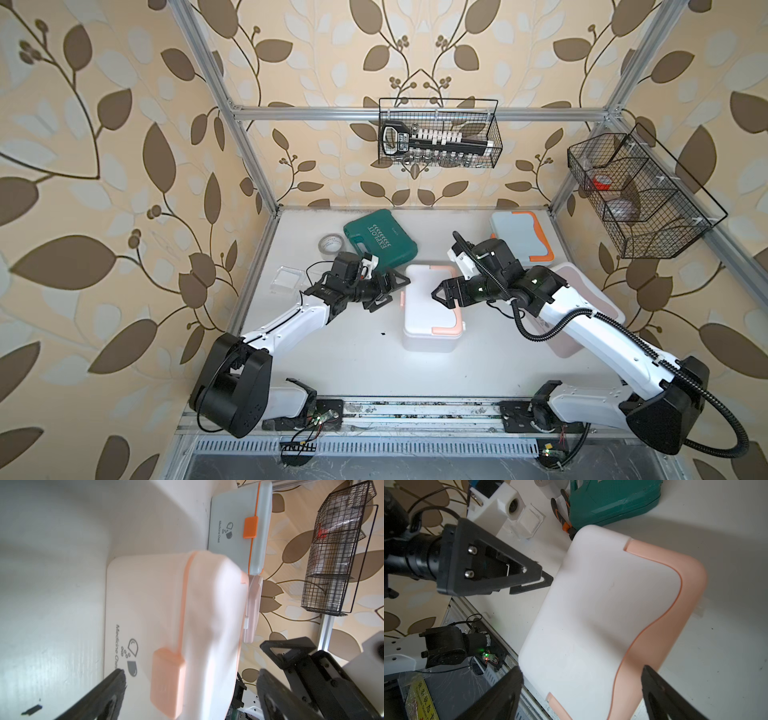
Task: Open first aid kits and take out gauze
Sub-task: Adjust the first aid kit at the center of the board, then open the fastener of the first aid kit.
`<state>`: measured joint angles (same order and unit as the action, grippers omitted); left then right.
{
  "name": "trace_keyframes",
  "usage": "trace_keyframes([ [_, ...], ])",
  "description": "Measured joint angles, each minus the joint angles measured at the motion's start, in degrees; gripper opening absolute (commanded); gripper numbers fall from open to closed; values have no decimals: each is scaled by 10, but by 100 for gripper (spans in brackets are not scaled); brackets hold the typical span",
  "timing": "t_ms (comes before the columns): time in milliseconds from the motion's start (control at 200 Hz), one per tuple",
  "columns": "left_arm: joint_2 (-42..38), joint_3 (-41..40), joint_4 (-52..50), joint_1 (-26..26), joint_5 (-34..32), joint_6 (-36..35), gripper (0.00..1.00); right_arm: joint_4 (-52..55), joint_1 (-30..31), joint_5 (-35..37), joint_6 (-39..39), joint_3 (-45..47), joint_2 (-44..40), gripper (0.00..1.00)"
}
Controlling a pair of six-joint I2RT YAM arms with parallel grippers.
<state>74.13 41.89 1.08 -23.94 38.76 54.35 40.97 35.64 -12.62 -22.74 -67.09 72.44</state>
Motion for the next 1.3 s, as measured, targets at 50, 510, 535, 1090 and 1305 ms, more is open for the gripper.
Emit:
trace_keyframes([
  [50, -12, -3, -1, -19, -4, 6, 99, 0, 0, 0, -2, 0, 3, 89],
  [510, 2, -1, 35, -140, -61, 41, 99, 2, 0, 0, -3, -5, 9, 94],
  [535, -1, -1, 33, -139, -64, 41, 99, 2, 0, 0, -3, -5, 9, 94],
  [1090, -122, 23, -139, -104, -170, -51, 99, 18, 48, 36, 16, -59, 62, 84],
  [1305, -61, -59, 42, -4, -49, 14, 99, 32, 59, 67, 28, -65, 108, 57],
])
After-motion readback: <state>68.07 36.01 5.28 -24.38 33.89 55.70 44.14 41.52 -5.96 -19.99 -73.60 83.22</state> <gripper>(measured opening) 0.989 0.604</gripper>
